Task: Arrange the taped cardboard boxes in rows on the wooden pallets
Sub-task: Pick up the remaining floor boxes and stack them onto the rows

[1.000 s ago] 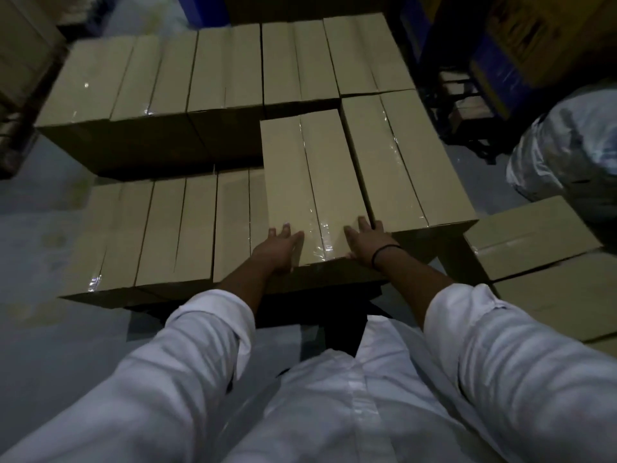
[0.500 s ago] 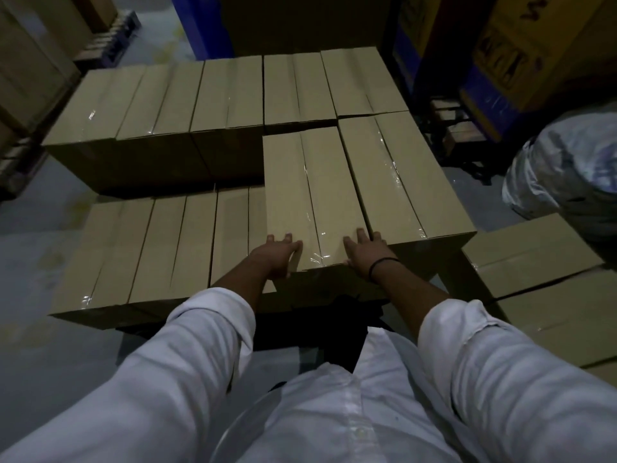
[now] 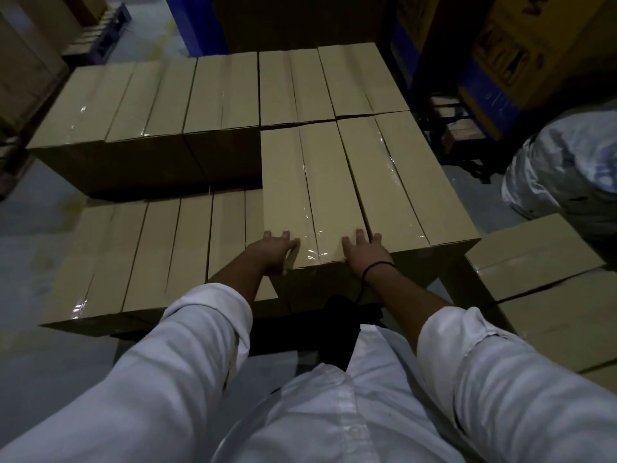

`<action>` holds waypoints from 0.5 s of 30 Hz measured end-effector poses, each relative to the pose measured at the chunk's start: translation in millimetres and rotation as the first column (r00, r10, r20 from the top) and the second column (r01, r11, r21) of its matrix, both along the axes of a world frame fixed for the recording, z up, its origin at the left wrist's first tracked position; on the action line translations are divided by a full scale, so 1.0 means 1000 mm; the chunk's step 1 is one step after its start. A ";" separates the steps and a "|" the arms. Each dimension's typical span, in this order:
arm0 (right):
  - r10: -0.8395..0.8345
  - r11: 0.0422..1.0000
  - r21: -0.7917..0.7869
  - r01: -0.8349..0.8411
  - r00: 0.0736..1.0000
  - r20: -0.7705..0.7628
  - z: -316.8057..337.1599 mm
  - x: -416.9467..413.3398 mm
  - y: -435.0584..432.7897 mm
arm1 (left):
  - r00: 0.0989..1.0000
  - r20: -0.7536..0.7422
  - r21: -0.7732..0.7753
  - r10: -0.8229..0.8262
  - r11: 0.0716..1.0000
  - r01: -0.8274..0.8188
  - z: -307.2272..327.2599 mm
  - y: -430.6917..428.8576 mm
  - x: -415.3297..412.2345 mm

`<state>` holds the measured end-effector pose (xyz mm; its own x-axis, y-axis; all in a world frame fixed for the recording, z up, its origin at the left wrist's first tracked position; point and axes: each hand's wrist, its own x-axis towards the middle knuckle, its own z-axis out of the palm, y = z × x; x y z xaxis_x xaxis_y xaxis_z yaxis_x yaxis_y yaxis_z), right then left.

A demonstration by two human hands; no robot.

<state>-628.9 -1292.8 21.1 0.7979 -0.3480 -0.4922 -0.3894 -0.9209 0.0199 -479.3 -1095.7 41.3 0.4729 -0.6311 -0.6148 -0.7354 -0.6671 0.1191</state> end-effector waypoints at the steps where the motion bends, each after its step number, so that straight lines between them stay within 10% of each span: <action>1: -0.002 1.000 0.001 0.002 1.000 -0.005 0.000 0.002 0.000 | 1.000 0.004 0.013 -0.013 1.000 0.013 0.001 -0.001 0.001; 15: 0.156 0.987 -0.054 -0.150 0.982 0.111 0.002 -0.012 -0.009 | 0.998 0.033 0.055 -0.060 0.997 0.058 0.003 -0.009 0.009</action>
